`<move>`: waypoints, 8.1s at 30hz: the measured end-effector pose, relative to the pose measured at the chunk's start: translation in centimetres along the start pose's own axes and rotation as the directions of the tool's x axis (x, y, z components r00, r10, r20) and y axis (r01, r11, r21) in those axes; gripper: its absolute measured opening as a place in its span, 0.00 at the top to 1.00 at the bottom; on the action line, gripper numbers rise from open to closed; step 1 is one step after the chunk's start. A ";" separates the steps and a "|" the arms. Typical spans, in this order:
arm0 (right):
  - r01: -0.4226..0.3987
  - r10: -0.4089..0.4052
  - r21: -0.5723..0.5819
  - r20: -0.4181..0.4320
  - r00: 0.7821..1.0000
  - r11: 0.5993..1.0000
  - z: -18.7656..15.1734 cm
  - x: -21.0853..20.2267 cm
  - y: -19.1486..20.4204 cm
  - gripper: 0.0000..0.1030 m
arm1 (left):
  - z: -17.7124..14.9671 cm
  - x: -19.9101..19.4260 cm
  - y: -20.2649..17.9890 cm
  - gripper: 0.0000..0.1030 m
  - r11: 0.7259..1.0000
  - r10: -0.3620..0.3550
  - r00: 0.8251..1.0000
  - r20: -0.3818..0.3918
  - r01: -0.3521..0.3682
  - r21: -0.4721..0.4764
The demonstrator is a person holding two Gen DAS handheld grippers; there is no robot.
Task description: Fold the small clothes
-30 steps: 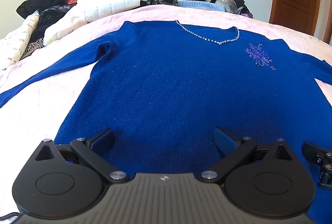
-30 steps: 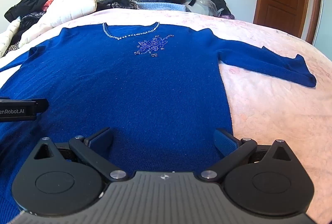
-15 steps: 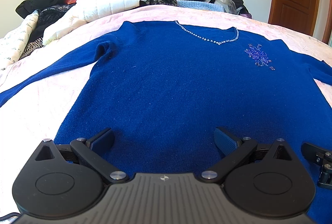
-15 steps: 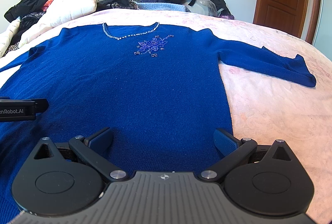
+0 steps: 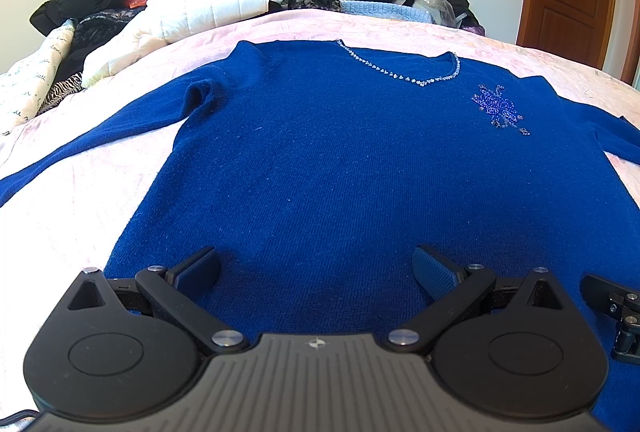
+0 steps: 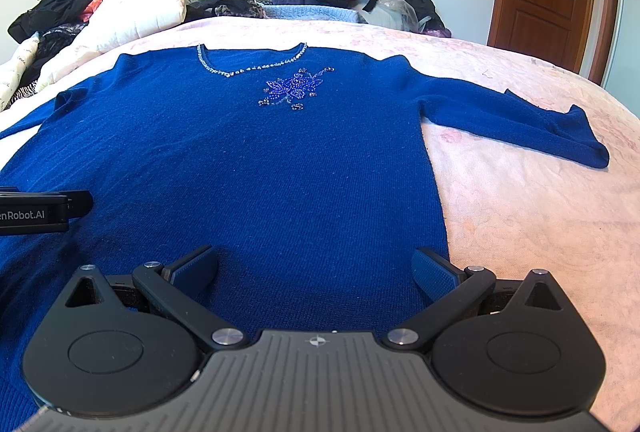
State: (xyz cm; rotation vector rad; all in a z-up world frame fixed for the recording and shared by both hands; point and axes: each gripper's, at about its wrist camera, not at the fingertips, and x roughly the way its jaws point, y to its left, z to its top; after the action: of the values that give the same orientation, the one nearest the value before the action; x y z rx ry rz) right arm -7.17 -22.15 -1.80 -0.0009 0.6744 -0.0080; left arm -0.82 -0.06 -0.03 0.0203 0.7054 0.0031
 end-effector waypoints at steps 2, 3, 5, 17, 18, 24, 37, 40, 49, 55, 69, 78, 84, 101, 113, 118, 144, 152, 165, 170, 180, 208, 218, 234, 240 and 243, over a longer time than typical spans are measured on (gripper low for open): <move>0.000 0.000 0.000 0.000 1.000 1.000 0.0 0.0 0.0 0.00 | 0.0 0.0 0.0 0.00 1.000 0.000 1.000 0.000 0.000 0.000; 0.000 0.000 0.000 0.000 1.000 1.000 0.1 0.0 -0.1 0.00 | 0.0 0.0 0.0 0.00 1.000 0.000 1.000 0.000 0.000 0.000; 0.000 0.000 0.000 0.000 1.000 1.000 0.0 0.0 0.0 0.00 | 0.0 0.0 0.0 0.00 1.000 0.000 1.000 0.000 0.000 0.000; 0.000 0.000 0.000 0.000 1.000 1.000 0.0 0.0 0.0 0.00 | 0.0 0.0 0.0 0.00 1.000 0.000 1.000 0.000 0.000 0.000; 0.000 0.000 0.000 0.000 1.000 1.000 0.0 0.0 0.0 0.00 | 0.0 0.0 0.0 0.00 1.000 0.000 1.000 0.000 0.000 0.000; 0.000 0.000 0.000 0.000 1.000 1.000 0.0 0.0 0.0 0.00 | 0.0 0.0 0.0 0.00 1.000 0.000 1.000 0.001 0.000 0.000; 0.000 0.000 0.000 0.000 1.000 1.000 0.0 0.0 0.0 0.00 | 0.0 0.0 0.0 0.00 1.000 0.000 1.000 0.001 0.000 0.000; 0.000 0.000 0.000 0.000 1.000 1.000 0.0 0.0 0.0 0.00 | 0.0 0.0 0.0 0.00 1.000 0.000 1.000 0.001 0.000 0.000; -0.001 0.001 0.001 0.000 1.000 1.000 0.1 0.0 0.1 0.00 | 0.0 0.0 0.0 0.00 1.000 0.000 1.000 0.001 0.000 -0.001; -0.001 0.001 0.000 -0.001 1.000 1.000 0.1 0.0 0.1 0.00 | 0.0 0.0 -0.1 0.00 1.000 0.004 1.000 0.001 -0.004 0.000; 0.003 -0.003 0.019 -0.027 1.000 1.000 3.4 0.8 -0.6 0.00 | 0.3 0.1 0.2 0.00 1.000 -0.004 1.000 -0.011 0.004 0.004; 0.001 0.000 0.064 -0.014 1.000 0.998 6.6 3.0 -3.6 0.00 | 1.2 0.2 0.6 0.00 0.999 -0.027 0.999 -0.032 0.026 -0.043; 0.001 -0.005 0.082 0.049 0.999 0.997 9.2 3.9 -8.7 0.01 | 2.8 -0.2 0.3 0.00 0.996 -0.044 0.999 0.022 0.045 -0.072; -0.120 0.093 0.811 0.081 0.992 0.572 7.9 8.7 -30.6 0.20 | 8.3 1.6 -4.5 0.00 0.986 -0.139 0.990 0.002 0.138 -0.093; -0.234 0.187 0.850 0.163 0.969 0.472 7.1 10.6 -31.7 0.20 | 8.9 1.9 -7.5 0.00 0.991 -0.125 0.992 -0.013 0.124 -0.042; -0.238 0.223 0.869 0.152 0.963 0.434 6.9 10.7 -32.2 0.19 | 8.8 2.5 -8.4 0.00 0.992 -0.127 0.991 -0.030 0.126 -0.027; -0.322 0.195 0.871 0.266 0.944 0.372 7.2 14.4 -32.5 0.69 | 10.0 3.8 -11.5 0.00 0.980 -0.197 0.979 -0.046 0.195 -0.028; -0.495 0.286 0.811 0.416 0.863 0.313 8.6 13.4 -31.0 0.90 | 14.4 6.5 -10.7 0.00 0.766 -0.565 0.825 0.007 0.527 -0.367; -0.647 0.597 0.750 0.457 0.659 0.141 7.7 12.6 -24.0 0.89 | 14.6 14.6 -16.8 0.36 0.228 -0.894 0.442 0.067 0.580 -0.782; -0.638 0.599 0.756 0.445 0.665 0.147 7.2 12.1 -23.9 0.89 | 13.5 16.0 -16.9 0.61 0.249 -0.900 0.436 0.003 0.520 -0.817; -0.576 0.586 0.794 0.377 0.717 0.194 5.8 11.4 -24.6 0.47 | 13.8 16.6 -17.5 0.96 0.395 -0.863 0.491 -0.119 0.510 -0.764; -0.427 0.495 0.635 0.079 0.865 0.644 11.2 11.2 -26.0 0.40 | 15.4 12.7 7.0 0.96 0.690 -0.379 0.925 -0.021 0.268 -0.672; -0.387 0.481 0.510 -0.060 0.875 0.768 16.5 16.0 -22.2 0.38 | 17.0 12.2 11.7 0.96 0.696 -0.268 0.963 0.018 0.206 -0.687; -0.404 0.486 0.448 -0.079 0.871 0.798 19.6 19.6 -19.1 0.91 | 18.0 14.1 10.9 0.96 0.786 -0.250 0.966 -0.063 0.165 -0.596; -0.352 0.441 0.478 -0.084 0.894 0.805 18.8 20.2 -21.0 0.92 | 16.5 16.4 11.0 0.96 0.802 -0.221 0.965 -0.139 0.099 -0.589; -0.370 0.468 0.493 -0.086 0.880 0.787 18.6 20.1 -20.8 0.82 | 15.8 17.2 11.2 0.96 0.800 -0.227 0.960 -0.166 0.086 -0.594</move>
State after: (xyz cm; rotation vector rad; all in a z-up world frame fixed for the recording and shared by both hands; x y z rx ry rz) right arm 19.98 -43.14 0.29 0.6281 0.8550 0.2689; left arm 22.51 11.06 1.09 -0.6449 0.9143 0.0633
